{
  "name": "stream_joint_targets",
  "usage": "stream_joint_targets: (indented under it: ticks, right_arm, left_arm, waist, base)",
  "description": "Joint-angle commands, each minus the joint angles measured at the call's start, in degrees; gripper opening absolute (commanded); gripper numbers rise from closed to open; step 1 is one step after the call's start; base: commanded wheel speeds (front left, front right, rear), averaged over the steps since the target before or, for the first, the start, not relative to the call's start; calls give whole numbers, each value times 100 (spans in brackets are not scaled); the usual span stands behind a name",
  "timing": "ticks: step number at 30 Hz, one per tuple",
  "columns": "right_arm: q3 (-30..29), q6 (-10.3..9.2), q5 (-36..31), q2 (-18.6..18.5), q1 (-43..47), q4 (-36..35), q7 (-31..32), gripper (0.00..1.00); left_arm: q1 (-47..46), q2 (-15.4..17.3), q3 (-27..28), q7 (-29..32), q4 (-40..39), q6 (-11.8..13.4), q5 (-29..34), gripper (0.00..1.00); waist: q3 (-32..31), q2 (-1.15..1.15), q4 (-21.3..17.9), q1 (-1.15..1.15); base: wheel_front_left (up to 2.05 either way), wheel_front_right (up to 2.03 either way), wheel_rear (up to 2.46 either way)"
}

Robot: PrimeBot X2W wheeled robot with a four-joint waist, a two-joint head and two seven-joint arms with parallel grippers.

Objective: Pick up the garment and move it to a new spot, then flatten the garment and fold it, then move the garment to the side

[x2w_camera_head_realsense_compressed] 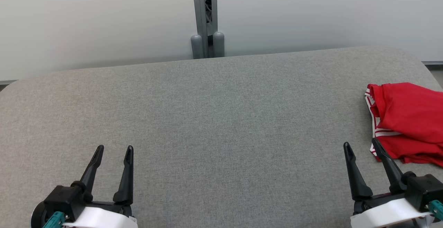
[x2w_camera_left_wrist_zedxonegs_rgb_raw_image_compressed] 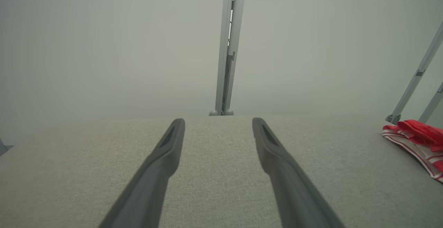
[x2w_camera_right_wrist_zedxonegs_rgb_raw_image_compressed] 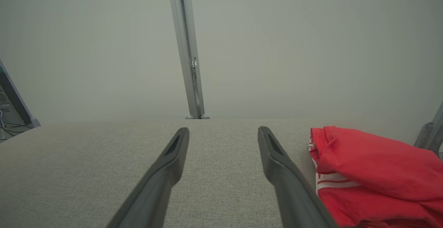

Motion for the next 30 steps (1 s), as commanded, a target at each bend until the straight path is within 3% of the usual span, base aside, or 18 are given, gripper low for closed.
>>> stream_joint_targets:
  ticks: [1, 30]
  right_arm:
    - [-18, -3, -39, 4, 58, -28, 2, 100]
    - [21, -3, 55, 22, 2, -14, -8, 100]
  left_arm:
    - [50, 45, 12, 7, 6, 10, -22, 100]
    - [-80, 75, 10, -52, 132, 67, -143, 100]
  waist:
    - [2, 0, 0, 0]
    - [62, 0, 41, 0]
  base:
    - [0, 0, 0]
    - [0, 0, 0]
